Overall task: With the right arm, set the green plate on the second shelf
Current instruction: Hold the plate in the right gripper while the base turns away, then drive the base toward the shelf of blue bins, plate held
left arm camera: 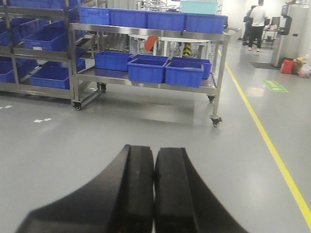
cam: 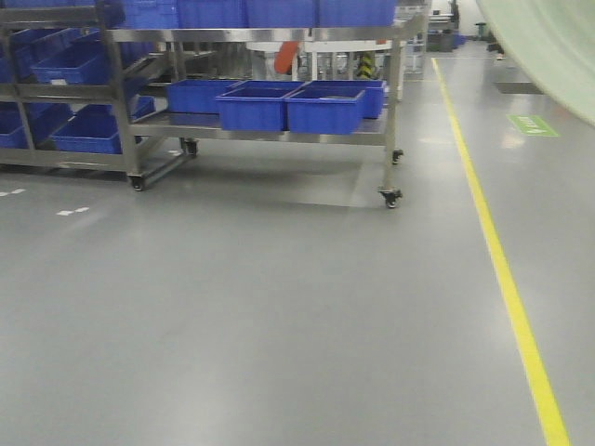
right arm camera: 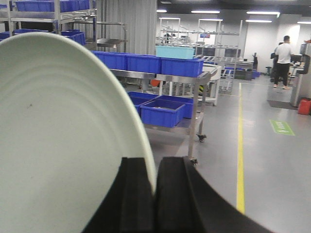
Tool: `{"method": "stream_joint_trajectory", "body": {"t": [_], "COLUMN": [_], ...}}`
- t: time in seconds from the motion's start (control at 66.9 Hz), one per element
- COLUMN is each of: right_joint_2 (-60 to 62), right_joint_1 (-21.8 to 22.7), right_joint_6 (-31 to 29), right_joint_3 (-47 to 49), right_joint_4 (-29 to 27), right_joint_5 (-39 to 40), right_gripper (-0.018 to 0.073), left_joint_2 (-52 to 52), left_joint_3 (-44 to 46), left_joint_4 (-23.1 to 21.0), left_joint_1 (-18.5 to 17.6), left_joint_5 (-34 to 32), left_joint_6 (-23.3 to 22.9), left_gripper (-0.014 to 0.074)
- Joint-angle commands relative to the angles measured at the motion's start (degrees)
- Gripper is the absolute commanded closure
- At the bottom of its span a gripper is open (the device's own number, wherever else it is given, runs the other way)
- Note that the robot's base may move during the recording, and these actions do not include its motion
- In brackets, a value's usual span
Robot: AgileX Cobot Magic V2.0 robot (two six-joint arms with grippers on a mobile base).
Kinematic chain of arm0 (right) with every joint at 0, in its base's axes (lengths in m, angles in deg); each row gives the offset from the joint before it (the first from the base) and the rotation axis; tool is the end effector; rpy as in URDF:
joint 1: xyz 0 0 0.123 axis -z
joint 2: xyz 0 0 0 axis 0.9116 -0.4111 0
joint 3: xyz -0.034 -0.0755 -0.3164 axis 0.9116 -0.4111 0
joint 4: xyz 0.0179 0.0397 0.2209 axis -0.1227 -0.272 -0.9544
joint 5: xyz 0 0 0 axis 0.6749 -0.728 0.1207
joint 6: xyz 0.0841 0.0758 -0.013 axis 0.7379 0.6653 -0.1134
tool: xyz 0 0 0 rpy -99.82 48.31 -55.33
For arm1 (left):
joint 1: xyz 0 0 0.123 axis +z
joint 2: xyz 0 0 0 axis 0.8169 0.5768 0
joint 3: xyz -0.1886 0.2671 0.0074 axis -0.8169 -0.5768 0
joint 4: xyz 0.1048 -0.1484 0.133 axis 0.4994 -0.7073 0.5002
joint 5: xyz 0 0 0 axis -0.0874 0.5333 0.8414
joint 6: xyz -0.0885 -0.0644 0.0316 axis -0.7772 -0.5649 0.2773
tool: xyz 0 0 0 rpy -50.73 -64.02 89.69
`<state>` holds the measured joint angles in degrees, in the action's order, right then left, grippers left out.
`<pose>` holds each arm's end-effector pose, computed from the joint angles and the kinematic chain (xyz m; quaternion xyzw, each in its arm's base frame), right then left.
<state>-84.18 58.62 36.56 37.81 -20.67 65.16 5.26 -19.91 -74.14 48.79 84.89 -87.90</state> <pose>-0.0209 -0.0044 0.3156 -0.0383 0.6360 0.0376 0.7698 0.0099 -0.0008 0.2060 0.0118 0.6988 -0.0608 0.7126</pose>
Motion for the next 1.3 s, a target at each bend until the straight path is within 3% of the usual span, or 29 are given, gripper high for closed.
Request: {"method": "stream_joint_trajectory", "body": {"t": [0.0,1.285], "right_joint_2": [-0.98,-1.05], "right_joint_1": [0.18,0.19], "right_joint_6": [0.05,0.05], "right_joint_3": [1.76,1.76], "right_joint_4": [-0.05,-0.05], "right_joint_5": [5.97,6.02], "right_gripper": [0.0506,0.0506], "left_joint_2": [-1.00,-1.00], "left_joint_3": [-2.34,-2.34], "left_joint_4": [-0.18,-0.18], "left_joint_1": [-0.02,-0.02], "left_joint_5": [-4.69,-4.69], "left_joint_6": [-0.12,-0.12], "left_gripper": [0.0465,0.0465]}}
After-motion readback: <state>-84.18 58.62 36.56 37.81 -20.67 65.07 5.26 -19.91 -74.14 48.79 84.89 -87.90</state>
